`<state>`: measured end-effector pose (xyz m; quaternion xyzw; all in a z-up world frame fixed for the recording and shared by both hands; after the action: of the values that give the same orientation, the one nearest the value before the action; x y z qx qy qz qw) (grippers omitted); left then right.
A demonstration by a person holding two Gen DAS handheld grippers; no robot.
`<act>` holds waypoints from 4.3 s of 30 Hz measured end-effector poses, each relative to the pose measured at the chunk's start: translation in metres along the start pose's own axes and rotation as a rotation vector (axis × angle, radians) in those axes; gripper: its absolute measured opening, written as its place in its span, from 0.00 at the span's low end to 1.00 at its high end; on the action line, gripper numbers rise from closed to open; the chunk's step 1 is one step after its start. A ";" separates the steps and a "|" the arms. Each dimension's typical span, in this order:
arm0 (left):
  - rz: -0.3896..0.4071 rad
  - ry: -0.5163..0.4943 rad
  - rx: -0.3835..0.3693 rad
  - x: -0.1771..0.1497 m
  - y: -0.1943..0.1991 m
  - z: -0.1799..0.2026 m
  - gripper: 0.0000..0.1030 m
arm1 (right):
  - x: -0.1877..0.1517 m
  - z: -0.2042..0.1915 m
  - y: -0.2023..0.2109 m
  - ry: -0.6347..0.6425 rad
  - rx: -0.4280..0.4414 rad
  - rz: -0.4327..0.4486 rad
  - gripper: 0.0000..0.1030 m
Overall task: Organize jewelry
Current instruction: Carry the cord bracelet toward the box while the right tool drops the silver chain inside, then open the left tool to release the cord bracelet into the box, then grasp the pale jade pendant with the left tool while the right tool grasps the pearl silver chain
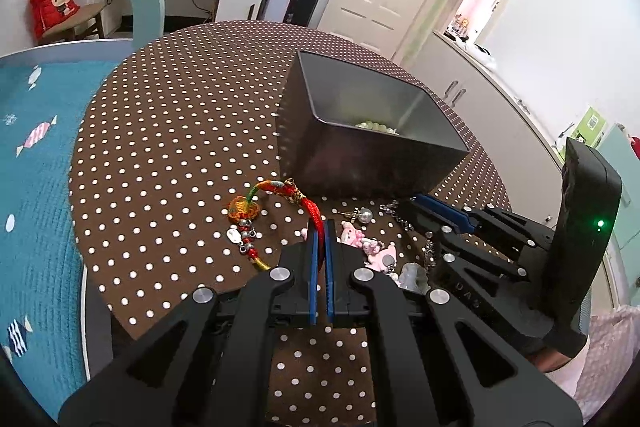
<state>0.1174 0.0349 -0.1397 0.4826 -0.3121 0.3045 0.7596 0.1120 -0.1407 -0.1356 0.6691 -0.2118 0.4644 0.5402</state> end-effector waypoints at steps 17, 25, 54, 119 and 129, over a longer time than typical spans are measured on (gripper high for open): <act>0.023 -0.013 0.019 0.005 0.012 0.011 0.03 | 0.000 0.009 0.017 -0.036 0.005 0.054 0.09; 0.051 -0.032 0.014 0.028 0.017 0.028 0.03 | 0.022 0.014 0.048 -0.031 0.011 0.144 0.09; 0.082 -0.038 -0.072 0.141 -0.007 0.076 0.03 | 0.112 0.045 0.038 -0.055 0.049 0.197 0.09; -0.051 -0.096 0.030 0.019 0.006 0.062 0.36 | 0.020 0.033 0.076 -0.127 -0.045 0.112 0.71; -0.092 -0.125 -0.006 -0.011 0.001 0.064 0.36 | -0.011 0.023 0.070 -0.089 -0.004 0.067 0.56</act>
<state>0.0985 -0.0262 -0.1262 0.5123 -0.3373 0.2376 0.7532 0.0612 -0.1869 -0.1080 0.6806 -0.2589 0.4515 0.5156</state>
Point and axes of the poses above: each gripper's, at about its wrist camera, not at the fingertips, and y roughly against the way its jaws point, z to its right, x to its top, the point moved 1 cm from there along -y, roughly the way its jaws point, and after that the axes turned 12 degrees about z, right-handed, at the moved point
